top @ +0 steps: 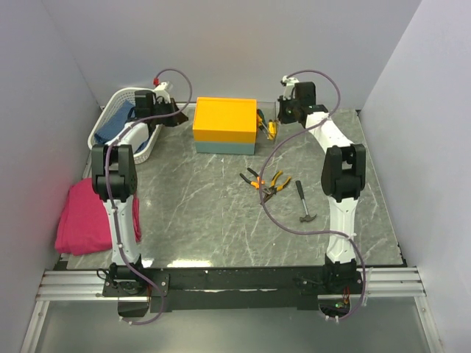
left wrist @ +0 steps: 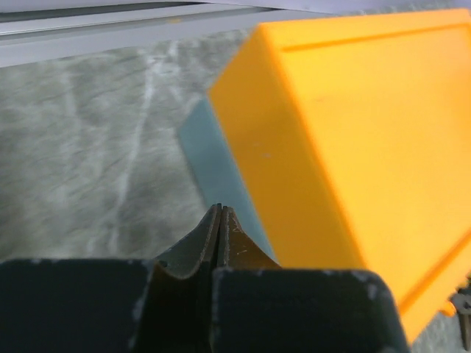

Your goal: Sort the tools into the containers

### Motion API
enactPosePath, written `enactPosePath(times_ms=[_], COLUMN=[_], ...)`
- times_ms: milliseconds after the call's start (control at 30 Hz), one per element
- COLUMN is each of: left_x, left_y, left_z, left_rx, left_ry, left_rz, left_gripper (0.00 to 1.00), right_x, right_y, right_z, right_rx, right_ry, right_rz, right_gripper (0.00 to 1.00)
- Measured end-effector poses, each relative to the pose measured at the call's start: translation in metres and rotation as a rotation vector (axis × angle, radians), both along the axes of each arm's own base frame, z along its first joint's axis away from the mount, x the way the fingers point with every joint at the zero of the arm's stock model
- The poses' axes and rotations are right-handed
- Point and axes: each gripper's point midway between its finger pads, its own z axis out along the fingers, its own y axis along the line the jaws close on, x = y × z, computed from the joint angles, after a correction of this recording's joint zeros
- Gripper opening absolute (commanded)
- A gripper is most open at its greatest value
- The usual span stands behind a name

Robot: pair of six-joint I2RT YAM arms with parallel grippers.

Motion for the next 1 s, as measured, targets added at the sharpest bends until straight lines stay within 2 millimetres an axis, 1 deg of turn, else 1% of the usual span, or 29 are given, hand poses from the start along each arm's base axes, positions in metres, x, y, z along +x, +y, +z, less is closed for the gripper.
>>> enactPosePath(times_ms=[100, 200, 267, 333, 400, 500, 600, 667, 733, 767, 833, 900, 933, 967, 1000], left_x=[-0.007, -0.017, -0.026, -0.038, -0.044, -0.056, -0.062, -0.063, -0.061, -0.06, -0.06, -0.062, -0.062, -0.062, -0.064], left_y=[-0.02, -0.04, -0.044, -0.044, -0.041, -0.035, -0.03, -0.027, -0.018, -0.014, -0.005, 0.004, 0.012, 0.02, 0.027], left_z=[0.002, -0.006, -0.015, -0.026, -0.031, -0.028, -0.02, -0.013, -0.007, -0.004, 0.001, 0.005, 0.006, 0.009, 0.011], left_rx=[-0.014, -0.015, -0.015, -0.016, -0.005, 0.003, 0.024, 0.036, 0.064, 0.073, 0.095, 0.126, 0.151, 0.174, 0.193], left_ry=[-0.003, 0.006, 0.026, 0.062, 0.073, 0.08, 0.076, 0.065, 0.056, 0.05, 0.045, 0.057, 0.069, 0.076, 0.082], left_rz=[-0.059, -0.102, -0.116, -0.121, -0.113, -0.1, -0.069, -0.043, 0.01, 0.029, 0.082, 0.147, 0.208, 0.256, 0.291], left_gripper=[0.01, 0.01, 0.01, 0.01, 0.01, 0.01, 0.03, 0.06, 0.09, 0.08, 0.09, 0.09, 0.1, 0.15, 0.16], right_x=[-0.004, -0.01, -0.015, -0.022, -0.025, -0.032, -0.046, -0.061, -0.075, -0.081, -0.093, -0.101, -0.105, -0.107, -0.11], right_y=[0.017, 0.037, 0.054, 0.074, 0.081, 0.086, 0.091, 0.106, 0.114, 0.117, 0.125, 0.132, 0.134, 0.134, 0.134], right_z=[0.001, 0.001, 0.001, 0.0, -0.003, -0.004, -0.01, -0.018, -0.026, -0.029, -0.027, -0.024, -0.021, -0.019, -0.016], right_rx=[0.02, 0.037, 0.054, 0.067, 0.05, 0.062, 0.068, 0.08, 0.077, 0.079, 0.09, 0.094, 0.095, 0.096, 0.102], right_ry=[0.005, 0.012, 0.019, 0.03, 0.026, 0.036, 0.071, 0.109, 0.141, 0.153, 0.168, 0.171, 0.172, 0.169, 0.17], right_rz=[0.031, 0.064, 0.091, 0.124, 0.127, 0.126, 0.125, 0.15, 0.165, 0.173, 0.189, 0.197, 0.198, 0.193, 0.19], right_gripper=[0.0, 0.0, 0.0, 0.0, 0.0, 0.0, 0.0, 0.0, 0.0, 0.0, 0.0, 0.0, 0.0, 0.23, 0.35])
